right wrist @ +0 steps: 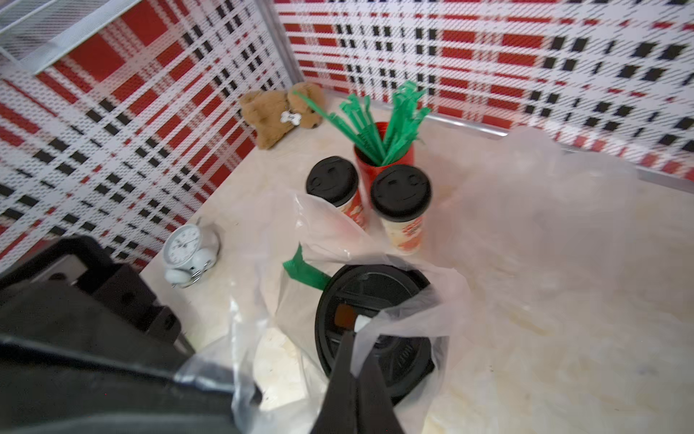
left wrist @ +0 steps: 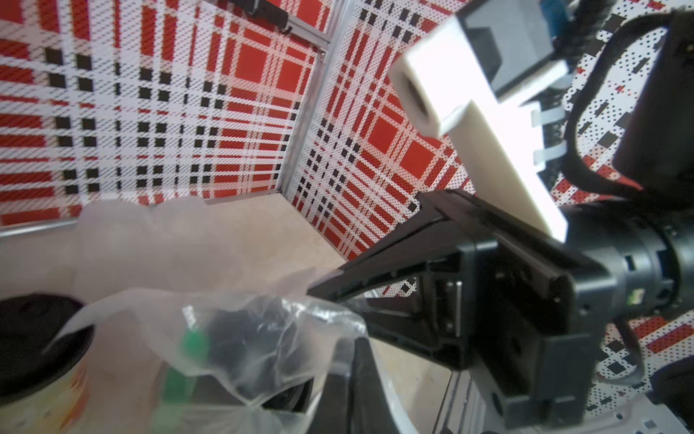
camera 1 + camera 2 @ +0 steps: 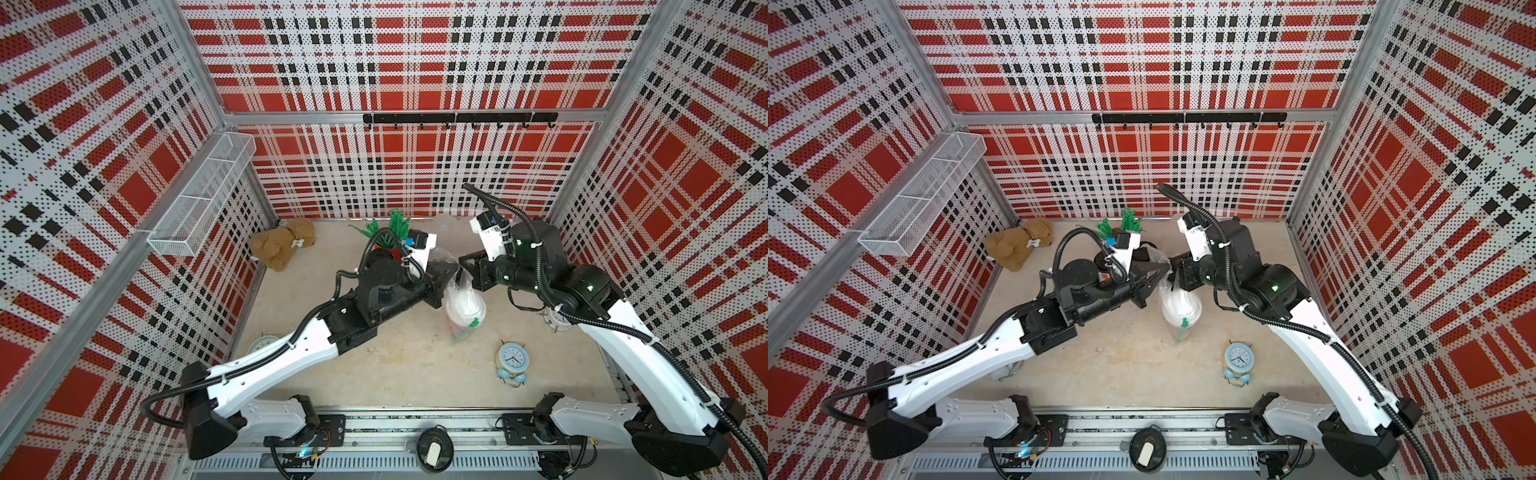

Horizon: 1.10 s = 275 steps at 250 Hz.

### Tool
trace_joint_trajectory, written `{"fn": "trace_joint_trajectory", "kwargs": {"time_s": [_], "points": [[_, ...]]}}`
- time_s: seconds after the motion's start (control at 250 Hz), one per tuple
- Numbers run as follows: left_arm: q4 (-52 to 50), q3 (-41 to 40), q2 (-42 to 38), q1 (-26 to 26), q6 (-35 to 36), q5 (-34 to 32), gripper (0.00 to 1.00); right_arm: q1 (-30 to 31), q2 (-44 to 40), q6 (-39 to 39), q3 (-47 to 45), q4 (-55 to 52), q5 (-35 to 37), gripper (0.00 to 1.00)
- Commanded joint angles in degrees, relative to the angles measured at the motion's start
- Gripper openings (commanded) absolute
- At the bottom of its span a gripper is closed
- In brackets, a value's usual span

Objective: Pack milk tea into plastic carrier bags
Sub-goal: Pick up the plastic carrier bag from the center of the board, then place the plastic carrier bag at the center of the board.

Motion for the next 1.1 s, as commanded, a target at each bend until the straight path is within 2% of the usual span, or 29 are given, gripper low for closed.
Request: {"fn": "trace_joint_trajectory", "kwargs": {"time_s": [0.0,0.136,0.22,0.348,0.464,0.616,0.724,0.82,0.948,1.096], "points": [[2.10,8.40,6.47,1.24,2.69,7.14,0.00,-6.05,0.15,-2.36,1.71,4.50,-1.55,0.00],[2.81,18.95,17.62,3.54,1.76,13.27,0.00,-16.70,2.14,-0.97,1.51,7.98,-9.80,0.00],[4.82,25.04,24.28,4.94,0.70,17.32,0.00,-21.57,3.67,-0.41,1.57,10.00,-11.48,0.00],[8.74,34.71,34.24,6.79,-1.52,22.52,0.00,-26.36,5.91,-0.45,1.74,13.53,-11.98,0.00],[13.50,44.23,43.51,8.03,-5.01,26.59,0.00,-30.09,8.18,0.30,1.42,17.53,-15.23,0.00],[20.06,58.21,56.97,8.74,-9.52,29.50,0.00,-34.34,11.92,1.09,1.68,21.88,-18.25,0.00],[25.92,68.58,67.14,8.96,-13.47,29.10,0.00,-37.39,15.00,1.66,2.32,23.71,-20.25,0.00],[31.53,75.26,75.11,8.96,-16.31,25.49,0.00,-39.48,17.69,1.92,2.46,25.16,-21.74,0.00],[38.98,76.09,80.61,8.23,-17.37,17.71,0.02,-41.58,21.03,2.01,2.22,25.95,-23.13,0.00],[39.29,77.67,83.93,6.64,-13.99,11.41,0.02,-43.43,22.53,3.17,0.59,28.22,-24.31,0.00]]}}
